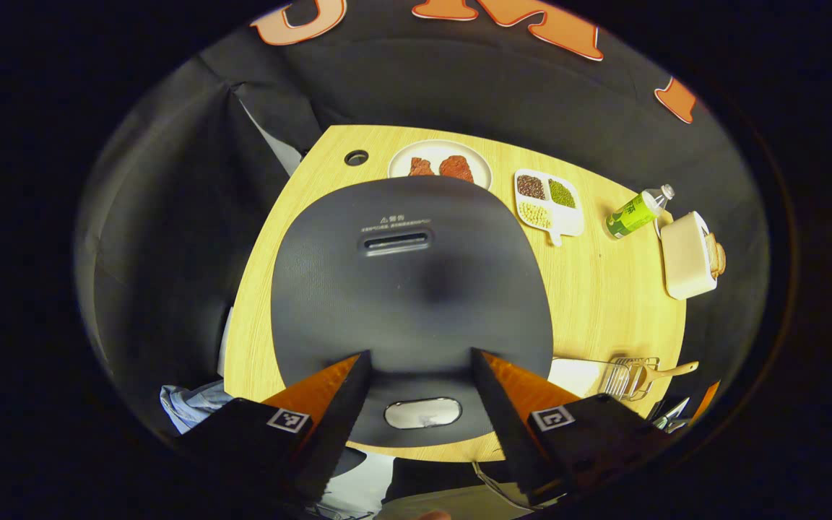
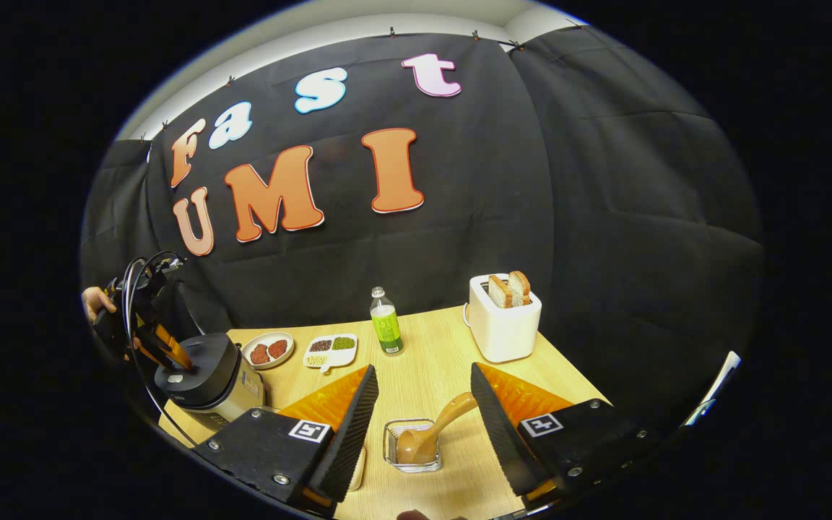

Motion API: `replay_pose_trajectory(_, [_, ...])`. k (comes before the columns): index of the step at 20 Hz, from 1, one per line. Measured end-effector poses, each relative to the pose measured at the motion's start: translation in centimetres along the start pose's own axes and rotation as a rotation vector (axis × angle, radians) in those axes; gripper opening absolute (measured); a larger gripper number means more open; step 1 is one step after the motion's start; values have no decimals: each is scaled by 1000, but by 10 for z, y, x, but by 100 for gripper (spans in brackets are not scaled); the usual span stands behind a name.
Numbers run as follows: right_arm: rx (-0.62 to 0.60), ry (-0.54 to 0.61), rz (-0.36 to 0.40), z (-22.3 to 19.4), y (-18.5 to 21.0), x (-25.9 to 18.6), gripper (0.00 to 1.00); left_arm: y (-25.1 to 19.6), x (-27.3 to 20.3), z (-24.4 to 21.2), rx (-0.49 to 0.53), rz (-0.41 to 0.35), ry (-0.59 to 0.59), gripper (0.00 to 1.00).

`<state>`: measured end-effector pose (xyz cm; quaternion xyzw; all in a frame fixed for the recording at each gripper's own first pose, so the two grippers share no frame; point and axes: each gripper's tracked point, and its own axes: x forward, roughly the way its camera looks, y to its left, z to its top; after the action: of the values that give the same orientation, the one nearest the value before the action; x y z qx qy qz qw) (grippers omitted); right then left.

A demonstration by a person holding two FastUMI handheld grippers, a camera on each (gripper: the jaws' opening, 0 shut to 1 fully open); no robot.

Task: Close the left gripper, press the button to open the rice cooker; take a wooden spoon from the chopstick holder with the right hand, scoop a spoonful of rice and pour it into the rice cooker, then put the wooden spoon back into the chopstick holder.

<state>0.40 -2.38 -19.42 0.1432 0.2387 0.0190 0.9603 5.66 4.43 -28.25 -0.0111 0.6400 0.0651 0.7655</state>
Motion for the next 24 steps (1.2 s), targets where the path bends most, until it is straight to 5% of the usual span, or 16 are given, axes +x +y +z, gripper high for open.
replay_pose_trajectory(7, [-3, 4, 22, -2, 11, 5, 81, -2, 5, -3, -11, 5, 29, 99])
replay_pose_trajectory(12, [-28, -15, 41, 11, 21, 6, 81, -1, 0, -2, -30, -5, -67, 98])
replay_pose_trajectory(15, [-42, -43, 51, 24, 28, 6, 81, -11, -9, -5, -78, -83, -115, 94])
replay_pose_trajectory(24, [-91, -117, 55, 52, 48, 4, 81, -8, -117, 58, -43, -183, -761, 94])
